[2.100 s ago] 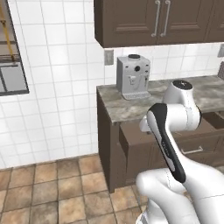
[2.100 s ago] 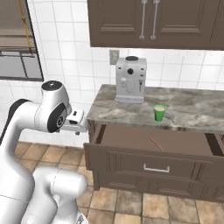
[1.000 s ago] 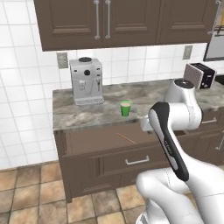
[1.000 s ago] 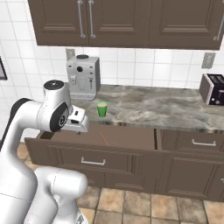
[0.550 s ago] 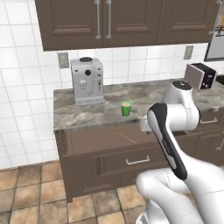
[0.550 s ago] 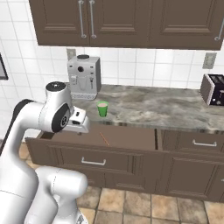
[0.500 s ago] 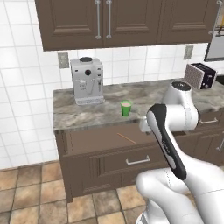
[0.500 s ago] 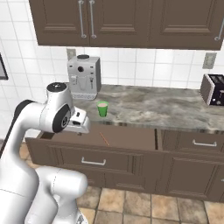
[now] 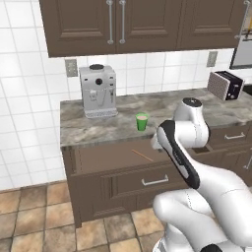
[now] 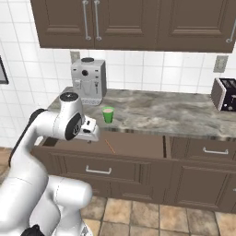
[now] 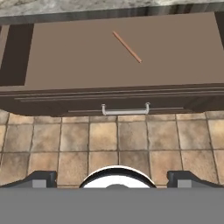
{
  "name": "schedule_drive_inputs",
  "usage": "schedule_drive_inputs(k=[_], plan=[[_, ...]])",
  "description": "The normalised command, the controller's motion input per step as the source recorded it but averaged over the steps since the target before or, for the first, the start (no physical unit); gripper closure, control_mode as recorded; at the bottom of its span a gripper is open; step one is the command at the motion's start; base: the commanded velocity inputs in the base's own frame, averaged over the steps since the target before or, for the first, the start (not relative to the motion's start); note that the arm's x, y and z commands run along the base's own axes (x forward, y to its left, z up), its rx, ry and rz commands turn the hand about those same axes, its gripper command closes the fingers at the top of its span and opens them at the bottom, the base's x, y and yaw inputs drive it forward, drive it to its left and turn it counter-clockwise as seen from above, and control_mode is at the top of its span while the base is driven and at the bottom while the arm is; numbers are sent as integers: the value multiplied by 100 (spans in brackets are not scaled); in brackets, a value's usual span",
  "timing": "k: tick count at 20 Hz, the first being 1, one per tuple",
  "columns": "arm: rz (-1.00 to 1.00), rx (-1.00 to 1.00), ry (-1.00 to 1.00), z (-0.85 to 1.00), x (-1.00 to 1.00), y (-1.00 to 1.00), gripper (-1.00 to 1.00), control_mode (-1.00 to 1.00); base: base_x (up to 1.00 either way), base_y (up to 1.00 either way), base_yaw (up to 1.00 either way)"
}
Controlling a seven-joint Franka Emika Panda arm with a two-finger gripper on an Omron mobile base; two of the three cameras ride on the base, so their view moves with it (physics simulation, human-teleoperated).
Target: Pick up the straw from the right drawer and put it inside the smoothie cup.
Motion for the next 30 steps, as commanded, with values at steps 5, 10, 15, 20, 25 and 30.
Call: schedule_drive_inputs(k=[5, 10, 15, 20, 25, 30], plan=[[0, 0, 7, -25, 49, 0, -100, -100, 0, 0, 0], [0, 0, 6, -33, 42, 0, -100, -100, 0, 0, 0], [0, 0, 6, -35, 34, 0, -100, -100, 0, 0, 0], [0, 0, 5, -46, 34, 0, -100, -100, 0, 0, 0], [0, 0, 0, -40, 32, 0, -100, -100, 0, 0, 0], [0, 0, 0, -35, 30, 0, -100, -100, 0, 0, 0]])
